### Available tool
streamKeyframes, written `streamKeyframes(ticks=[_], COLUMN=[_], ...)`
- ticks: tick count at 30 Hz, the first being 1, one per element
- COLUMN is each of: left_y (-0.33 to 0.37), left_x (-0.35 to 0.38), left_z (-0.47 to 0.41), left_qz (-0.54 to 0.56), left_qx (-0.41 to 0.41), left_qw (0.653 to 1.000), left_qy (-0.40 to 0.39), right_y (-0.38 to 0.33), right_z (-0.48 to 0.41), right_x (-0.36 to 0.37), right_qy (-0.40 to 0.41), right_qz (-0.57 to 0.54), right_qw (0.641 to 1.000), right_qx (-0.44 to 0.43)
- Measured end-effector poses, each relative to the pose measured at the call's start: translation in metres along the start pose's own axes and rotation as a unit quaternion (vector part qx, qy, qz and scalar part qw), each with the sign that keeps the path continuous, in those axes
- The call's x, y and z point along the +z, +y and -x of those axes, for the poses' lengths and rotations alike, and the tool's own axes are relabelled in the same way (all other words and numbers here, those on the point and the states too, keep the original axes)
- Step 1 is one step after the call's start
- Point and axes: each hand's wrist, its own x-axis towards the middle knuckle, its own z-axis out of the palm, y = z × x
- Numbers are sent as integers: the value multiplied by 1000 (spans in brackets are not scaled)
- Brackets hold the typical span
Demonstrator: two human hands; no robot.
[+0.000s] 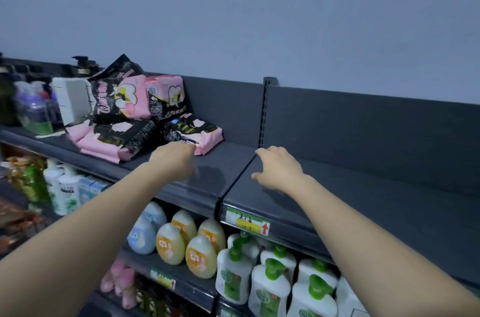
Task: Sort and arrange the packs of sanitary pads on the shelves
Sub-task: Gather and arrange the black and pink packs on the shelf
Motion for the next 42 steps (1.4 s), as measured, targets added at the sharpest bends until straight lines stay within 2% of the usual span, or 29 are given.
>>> streamKeyframes(ticks=[9,14,16,19,23,24,26,29,31,33,35,36,37,38,39,42], left_y=[-39,-49,-54,-61,-71,-74,-79,-81,-80,-81,-87,-92,-99,-106,-113,-122], left_x=[30,46,50,54,61,61,57,45,36,25,14,9,5,2,-1,-4], left_z=[-66,-96,-108,-126,-148,-152,-154,-151,-151,-152,-156,-160,-165,-173,-181,-199], left_qz=[48,171,268,421,638,659,678,716,721,702,568,446,327,248,223,306], left_qx=[-74,-134,-179,-247,-271,-270,-255,-181,-118,-70,-39,-34,-30,-40,-55,-56], left_qw=[996,976,947,873,720,701,688,673,682,707,798,846,874,891,908,935], left_qy=[-9,-19,-6,18,28,31,43,46,34,53,199,292,359,378,351,169], right_y=[-28,-46,-54,-66,-79,-82,-87,-96,-102,-103,-100,-97,-95,-92,-89,-84], right_z=[-86,-123,-137,-155,-176,-182,-192,-205,-211,-216,-220,-220,-220,-219,-217,-213], right_x=[35,53,59,67,75,77,80,80,79,75,67,63,59,55,53,51], right_qy=[-45,-58,-53,-39,-15,-5,14,41,85,150,190,196,200,204,205,189], right_qz=[-10,-18,-30,-52,-64,-69,-85,-92,-105,-150,-208,-242,-277,-311,-339,-389], right_qw=[996,993,992,990,988,988,989,992,990,977,959,949,937,924,912,895], right_qx=[-79,-106,-114,-127,-139,-137,-121,-72,-28,13,42,58,77,95,106,111])
